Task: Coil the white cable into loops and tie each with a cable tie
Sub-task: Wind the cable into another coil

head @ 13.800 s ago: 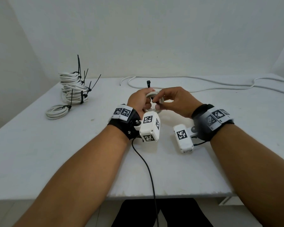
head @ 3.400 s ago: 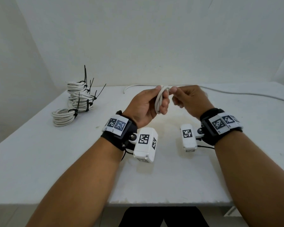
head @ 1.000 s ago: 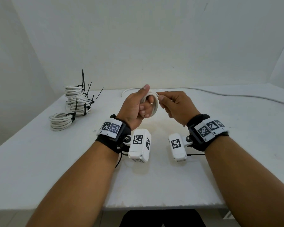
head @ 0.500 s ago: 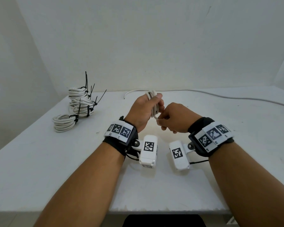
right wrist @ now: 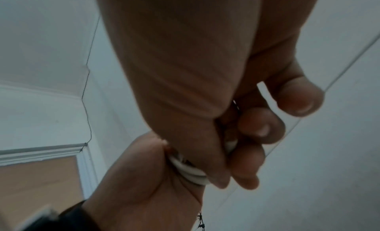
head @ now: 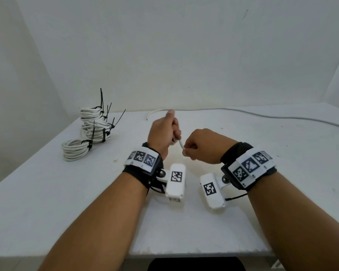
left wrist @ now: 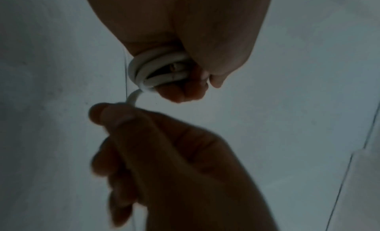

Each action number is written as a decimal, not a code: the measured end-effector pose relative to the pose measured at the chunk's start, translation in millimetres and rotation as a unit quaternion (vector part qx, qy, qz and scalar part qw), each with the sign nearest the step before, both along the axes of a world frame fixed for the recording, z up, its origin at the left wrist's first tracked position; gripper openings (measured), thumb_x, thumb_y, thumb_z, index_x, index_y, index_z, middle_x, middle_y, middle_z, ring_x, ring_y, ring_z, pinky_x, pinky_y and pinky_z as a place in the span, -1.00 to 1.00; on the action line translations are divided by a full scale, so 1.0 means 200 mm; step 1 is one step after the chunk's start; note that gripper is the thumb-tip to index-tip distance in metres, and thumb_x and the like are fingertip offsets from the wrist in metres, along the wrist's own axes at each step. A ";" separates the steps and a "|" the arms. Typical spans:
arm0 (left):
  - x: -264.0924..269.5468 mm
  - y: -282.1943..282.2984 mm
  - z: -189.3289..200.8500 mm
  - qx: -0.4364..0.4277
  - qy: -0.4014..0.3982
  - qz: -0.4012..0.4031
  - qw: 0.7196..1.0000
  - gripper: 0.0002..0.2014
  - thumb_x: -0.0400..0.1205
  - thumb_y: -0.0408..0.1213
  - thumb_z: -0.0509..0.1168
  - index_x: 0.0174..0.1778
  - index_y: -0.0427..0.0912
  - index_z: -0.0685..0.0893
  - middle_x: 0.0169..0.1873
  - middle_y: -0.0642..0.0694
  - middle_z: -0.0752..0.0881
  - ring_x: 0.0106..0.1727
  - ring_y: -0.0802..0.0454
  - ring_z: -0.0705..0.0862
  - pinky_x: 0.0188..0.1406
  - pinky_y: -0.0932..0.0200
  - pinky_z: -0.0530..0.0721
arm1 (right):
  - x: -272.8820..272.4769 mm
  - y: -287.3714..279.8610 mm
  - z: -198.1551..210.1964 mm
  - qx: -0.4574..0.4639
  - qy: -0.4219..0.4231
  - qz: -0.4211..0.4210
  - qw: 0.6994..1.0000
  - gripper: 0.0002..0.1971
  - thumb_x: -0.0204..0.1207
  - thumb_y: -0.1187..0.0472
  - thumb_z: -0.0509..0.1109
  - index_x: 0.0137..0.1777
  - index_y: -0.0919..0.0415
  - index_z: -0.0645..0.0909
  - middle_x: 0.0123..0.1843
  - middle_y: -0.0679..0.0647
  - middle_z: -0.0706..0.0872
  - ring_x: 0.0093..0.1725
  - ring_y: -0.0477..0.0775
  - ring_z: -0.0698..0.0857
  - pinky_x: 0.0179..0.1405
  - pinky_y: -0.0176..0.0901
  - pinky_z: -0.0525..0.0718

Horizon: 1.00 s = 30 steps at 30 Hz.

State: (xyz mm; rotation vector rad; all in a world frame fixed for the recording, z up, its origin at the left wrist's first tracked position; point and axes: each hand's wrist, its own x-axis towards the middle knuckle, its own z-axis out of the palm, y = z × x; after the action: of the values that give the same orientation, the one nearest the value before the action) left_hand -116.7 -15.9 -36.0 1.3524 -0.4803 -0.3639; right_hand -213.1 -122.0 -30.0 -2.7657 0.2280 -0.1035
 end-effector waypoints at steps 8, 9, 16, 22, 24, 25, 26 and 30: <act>0.00 -0.04 -0.02 -0.070 0.000 -0.065 0.995 -0.60 0.79 -0.14 0.09 -0.41 -0.13 0.42 -0.62 0.03 0.32 -0.54 0.07 0.46 -0.42 0.21 0.40 | -0.01 -0.07 0.02 0.050 -0.090 -0.079 0.992 -0.74 0.61 0.11 0.30 -0.22 0.19 0.73 -0.25 0.08 0.77 -0.23 0.11 0.74 -0.22 -0.06 0.70; 0.01 -0.03 -0.01 -0.124 0.041 -0.053 0.990 -0.59 0.78 -0.12 0.11 -0.42 -0.12 0.40 -0.62 0.02 0.28 -0.56 0.07 0.38 -0.44 0.19 0.34 | -0.01 -0.06 0.01 0.097 -0.092 -0.081 0.988 -0.75 0.64 0.15 0.25 -0.19 0.15 0.71 -0.23 0.03 0.73 -0.20 0.08 0.73 -0.23 -0.06 0.70; 0.01 0.00 0.01 -0.297 0.153 -0.058 0.941 -0.53 0.73 0.04 0.15 -0.45 -0.09 0.27 -0.66 0.04 0.20 -0.64 0.12 0.27 -0.56 0.27 0.31 | -0.01 -0.02 0.01 0.610 -0.102 -0.001 0.786 -0.75 0.72 0.23 0.26 -0.20 0.18 0.65 0.05 0.11 0.72 0.23 0.16 0.74 0.01 0.21 0.76; -0.05 -0.01 0.00 -0.184 0.078 -0.136 0.970 -0.52 0.77 -0.04 0.08 -0.48 -0.08 0.26 -0.70 0.05 0.18 -0.70 0.13 0.23 -0.65 0.28 0.26 | -0.02 -0.09 0.00 0.428 -0.080 -0.058 0.898 -0.83 0.57 0.26 0.31 0.03 0.34 0.66 -0.06 0.17 0.79 -0.08 0.06 0.77 -0.01 0.09 0.73; -0.06 -0.01 0.00 -0.143 0.058 -0.138 0.978 -0.51 0.78 -0.08 0.08 -0.51 -0.08 0.27 -0.70 0.04 0.15 -0.71 0.11 0.22 -0.65 0.30 0.26 | -0.03 -0.11 0.00 0.416 -0.081 -0.049 0.904 -0.83 0.44 0.17 0.38 -0.04 0.22 0.66 -0.13 0.09 0.79 -0.10 0.04 0.77 -0.01 0.07 0.73; -0.06 -0.01 0.00 -0.134 0.060 -0.136 0.980 -0.51 0.78 -0.09 0.09 -0.52 -0.08 0.27 -0.70 0.04 0.15 -0.72 0.11 0.21 -0.66 0.30 0.25 | -0.03 -0.12 0.02 0.435 -0.091 -0.044 0.895 -0.84 0.44 0.17 0.38 -0.04 0.21 0.67 -0.17 0.07 0.78 -0.14 0.05 0.75 -0.06 0.05 0.71; -0.06 -0.01 0.00 -0.130 0.064 -0.134 0.980 -0.50 0.78 -0.09 0.09 -0.53 -0.07 0.27 -0.70 0.04 0.14 -0.72 0.11 0.21 -0.66 0.30 0.25 | -0.03 -0.14 0.03 0.469 -0.109 -0.044 0.876 -0.84 0.48 0.18 0.36 -0.01 0.22 0.68 -0.21 0.08 0.76 -0.22 0.07 0.71 -0.13 0.03 0.68; -0.05 0.00 0.00 -0.127 0.065 -0.124 0.982 -0.49 0.78 -0.10 0.11 -0.55 -0.06 0.28 -0.70 0.04 0.14 -0.71 0.11 0.20 -0.65 0.28 0.22 | -0.04 -0.19 0.05 0.538 -0.184 -0.046 0.821 -0.68 0.72 0.03 0.20 0.11 0.25 0.67 -0.45 0.00 0.40 -0.55 -0.01 0.27 -0.44 -0.16 0.45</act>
State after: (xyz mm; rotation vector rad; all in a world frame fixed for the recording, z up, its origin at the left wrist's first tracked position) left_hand -126.8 -16.4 -36.1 1.0158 -0.5671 -0.5728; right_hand -221.7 -160.2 -19.8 -1.5586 0.2182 -0.3926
